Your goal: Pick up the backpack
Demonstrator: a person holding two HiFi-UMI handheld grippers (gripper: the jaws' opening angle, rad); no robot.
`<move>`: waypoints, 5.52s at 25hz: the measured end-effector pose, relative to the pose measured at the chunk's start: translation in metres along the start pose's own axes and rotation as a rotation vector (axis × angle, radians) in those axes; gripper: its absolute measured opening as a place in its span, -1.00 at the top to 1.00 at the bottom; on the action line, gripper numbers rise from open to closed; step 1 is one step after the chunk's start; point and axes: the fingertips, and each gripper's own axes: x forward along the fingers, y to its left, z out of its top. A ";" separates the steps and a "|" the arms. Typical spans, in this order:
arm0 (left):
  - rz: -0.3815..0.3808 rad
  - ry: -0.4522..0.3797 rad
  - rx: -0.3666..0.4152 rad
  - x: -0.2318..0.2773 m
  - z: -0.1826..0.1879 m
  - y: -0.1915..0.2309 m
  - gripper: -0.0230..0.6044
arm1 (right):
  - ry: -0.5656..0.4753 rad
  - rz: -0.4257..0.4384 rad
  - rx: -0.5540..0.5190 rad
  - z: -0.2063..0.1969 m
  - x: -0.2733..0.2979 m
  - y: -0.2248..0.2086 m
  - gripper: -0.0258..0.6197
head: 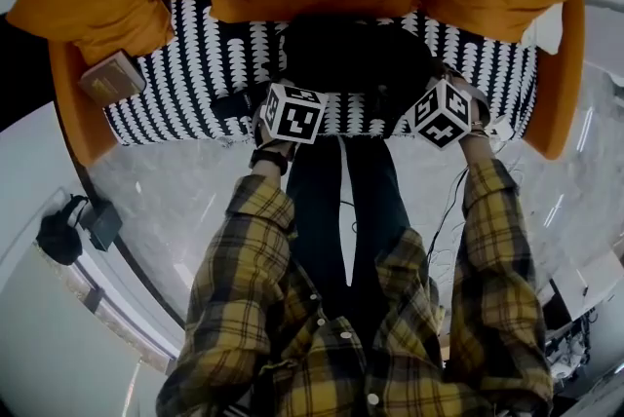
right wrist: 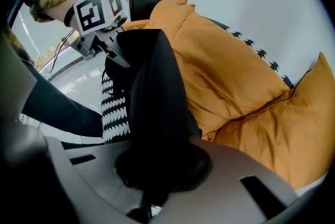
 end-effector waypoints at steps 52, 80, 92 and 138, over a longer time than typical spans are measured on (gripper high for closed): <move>0.137 -0.517 -0.112 -0.332 0.135 -0.017 0.81 | -0.487 -0.291 0.369 0.120 -0.306 -0.022 0.85; 0.179 -0.884 0.042 -0.515 0.205 -0.048 0.80 | -0.780 -0.551 0.274 0.174 -0.477 -0.049 0.85; 0.148 -0.936 0.075 -0.519 0.196 -0.060 0.80 | -0.790 -0.551 0.264 0.167 -0.483 -0.043 0.85; 0.127 -0.919 0.139 -0.504 0.161 -0.072 0.80 | -0.763 -0.528 0.278 0.152 -0.470 -0.018 0.85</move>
